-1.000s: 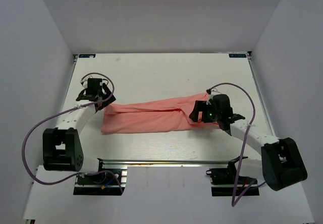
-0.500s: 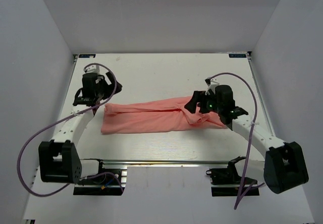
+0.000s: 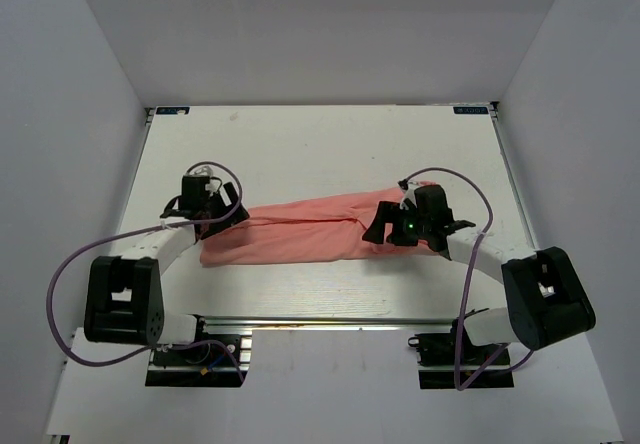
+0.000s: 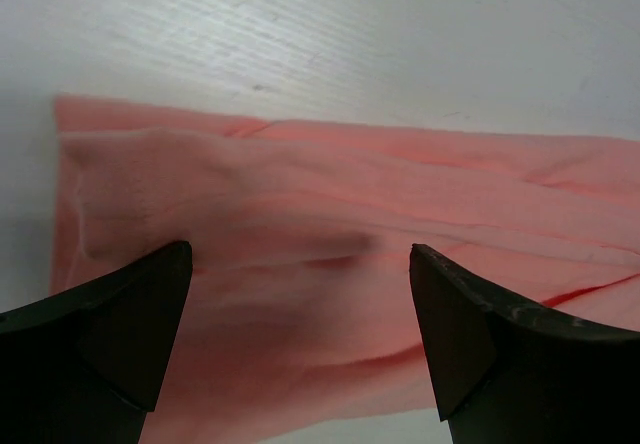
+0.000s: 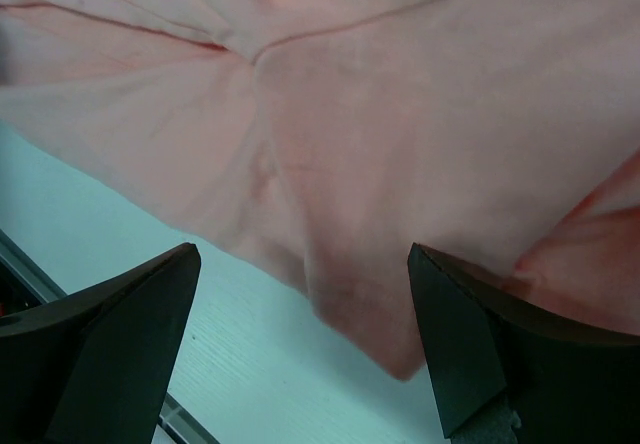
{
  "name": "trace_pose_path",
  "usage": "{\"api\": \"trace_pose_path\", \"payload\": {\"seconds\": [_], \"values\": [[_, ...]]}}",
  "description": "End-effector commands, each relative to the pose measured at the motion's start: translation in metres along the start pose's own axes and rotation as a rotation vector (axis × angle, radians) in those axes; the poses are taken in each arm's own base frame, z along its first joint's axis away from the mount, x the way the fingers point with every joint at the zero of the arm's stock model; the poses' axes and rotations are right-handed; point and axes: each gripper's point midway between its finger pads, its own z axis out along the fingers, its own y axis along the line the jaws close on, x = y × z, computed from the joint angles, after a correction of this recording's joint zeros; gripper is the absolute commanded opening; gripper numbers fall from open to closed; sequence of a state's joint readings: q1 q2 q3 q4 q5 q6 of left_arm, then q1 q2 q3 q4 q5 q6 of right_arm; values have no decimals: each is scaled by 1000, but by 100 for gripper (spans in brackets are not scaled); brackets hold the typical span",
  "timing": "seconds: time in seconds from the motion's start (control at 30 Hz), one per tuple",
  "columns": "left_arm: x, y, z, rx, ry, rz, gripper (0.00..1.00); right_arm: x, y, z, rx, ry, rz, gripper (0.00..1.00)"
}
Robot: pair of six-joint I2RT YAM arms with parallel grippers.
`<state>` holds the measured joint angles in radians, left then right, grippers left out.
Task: Fold and stack the t-shirts
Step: Fold the other side of the tshirt into a rectangle, then rotate the tshirt 85 degrees
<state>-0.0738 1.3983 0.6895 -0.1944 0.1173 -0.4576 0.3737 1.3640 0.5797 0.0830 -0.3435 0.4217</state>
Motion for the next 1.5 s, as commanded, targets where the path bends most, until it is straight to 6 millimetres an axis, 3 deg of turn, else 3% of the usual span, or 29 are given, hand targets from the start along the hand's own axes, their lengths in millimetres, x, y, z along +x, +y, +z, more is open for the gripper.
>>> {"api": "trace_pose_path", "payload": {"seconds": [0.0,0.07,0.17,0.3,0.5,0.63,0.73,0.8,0.9,0.93,0.97,1.0,1.07,1.17,1.27,1.33,1.47], "values": [[10,40,-20,-192,-17,-75,100,9,-3,-4,10,2,32,90],[15,60,-27,-306,-31,-119,100,17,-14,-5,62,14,46,90],[21,74,-35,-387,-50,-178,100,25,-28,-6,128,23,60,90],[10,70,-40,-384,-77,-189,100,23,-30,-7,143,27,54,90],[-46,29,-65,-242,-209,-209,100,-21,11,-29,26,-77,-77,90],[-71,-5,-82,-114,-262,-181,100,-53,24,-48,41,-158,-149,90],[-81,-37,-80,56,-266,-111,100,-77,23,-58,97,-230,-179,90],[-85,-49,-67,122,-264,-89,100,-92,24,-54,113,-255,-177,90],[-68,-68,-41,245,-169,-56,100,-107,28,-40,81,-270,-174,90],[-63,-68,-33,254,-151,-56,100,-103,22,-30,89,-238,-141,90],[-57,-66,-26,256,-131,-58,100,-117,27,-27,77,-272,-137,90],[-53,-67,-19,255,-116,-54,100,-115,16,-13,110,-241,-113,90],[-35,-52,-1,197,-57,-63,100,-115,7,-6,150,-226,-53,90],[-9,-24,11,84,1,-84,100,-101,-26,9,247,-190,23,90],[13,3,12,-30,32,-94,100,-82,-65,20,354,-141,97,90],[25,12,9,-60,60,-98,100,-83,-82,21,377,-132,133,90],[63,31,-1,-107,122,-104,100,-50,-107,44,406,28,204,90]]}}
